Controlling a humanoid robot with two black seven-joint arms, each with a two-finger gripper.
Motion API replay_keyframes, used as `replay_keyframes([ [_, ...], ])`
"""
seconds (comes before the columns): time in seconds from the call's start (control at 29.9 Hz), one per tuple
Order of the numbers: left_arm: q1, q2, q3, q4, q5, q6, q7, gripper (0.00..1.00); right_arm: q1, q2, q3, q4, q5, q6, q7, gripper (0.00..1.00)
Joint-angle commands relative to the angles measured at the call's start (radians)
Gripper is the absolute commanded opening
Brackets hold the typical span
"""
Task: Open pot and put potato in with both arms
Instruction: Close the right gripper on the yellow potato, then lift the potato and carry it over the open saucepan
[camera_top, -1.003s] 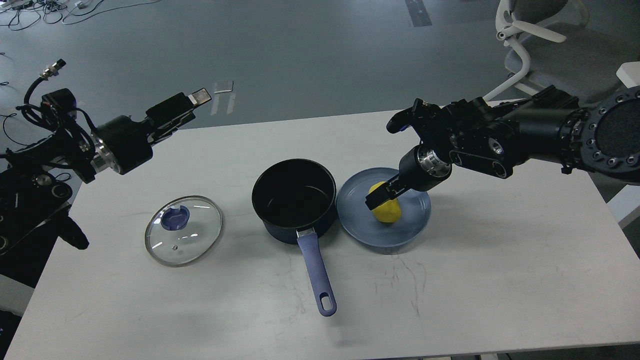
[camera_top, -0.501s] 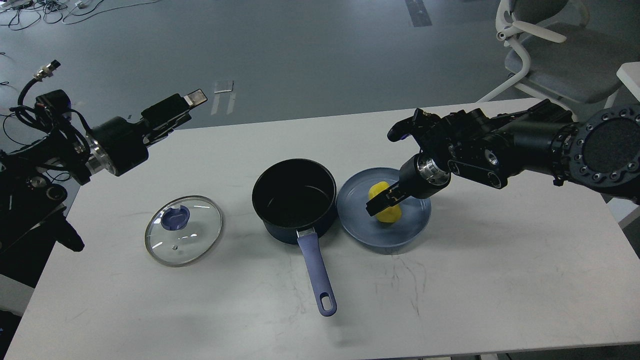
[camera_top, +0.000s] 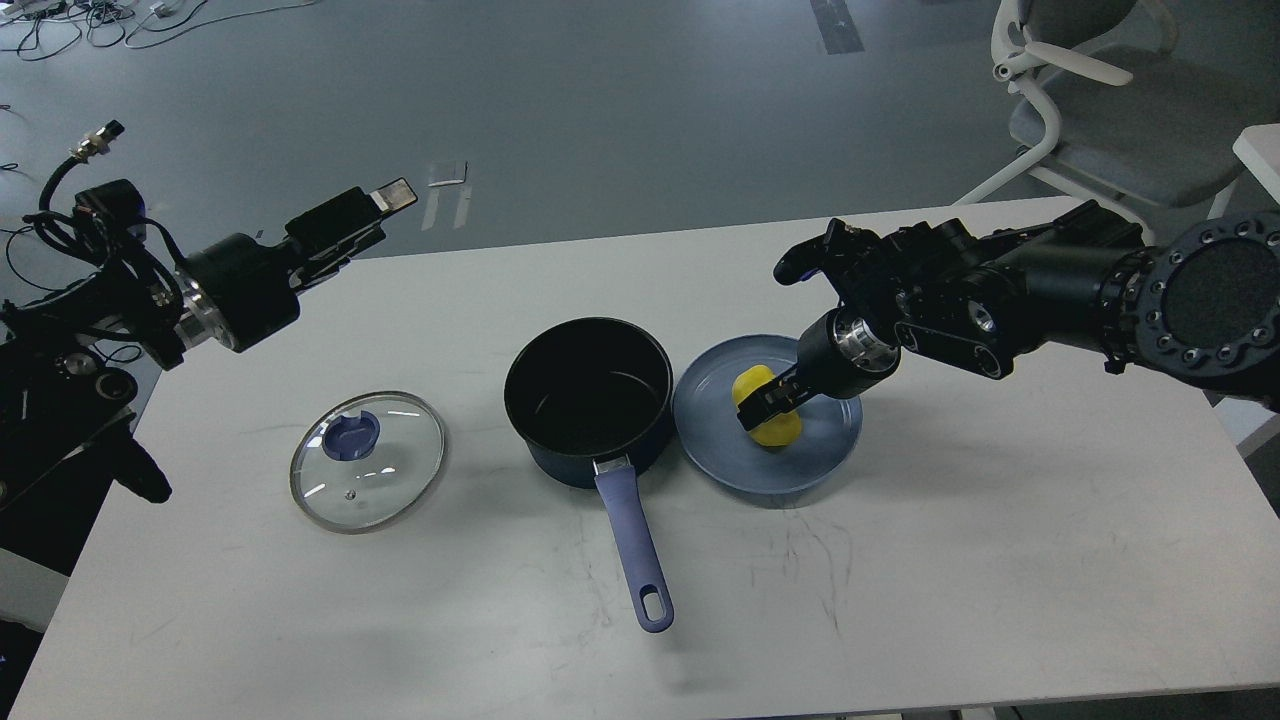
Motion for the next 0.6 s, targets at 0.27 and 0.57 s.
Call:
replay_keyframes([
  [0.27, 0.000, 0.000, 0.000, -0.005, 0.000, 0.000, 0.000, 0.98, 0.118, -0.106, 0.036, 0.068, 0.005, 0.000, 0.023, 0.14],
  [0.57, -0.002, -0.003, 0.000, -0.006, 0.000, 0.000, 0.001, 0.98, 0.224, -0.157, 0.225, 0.124, 0.008, 0.000, 0.027, 0.15],
])
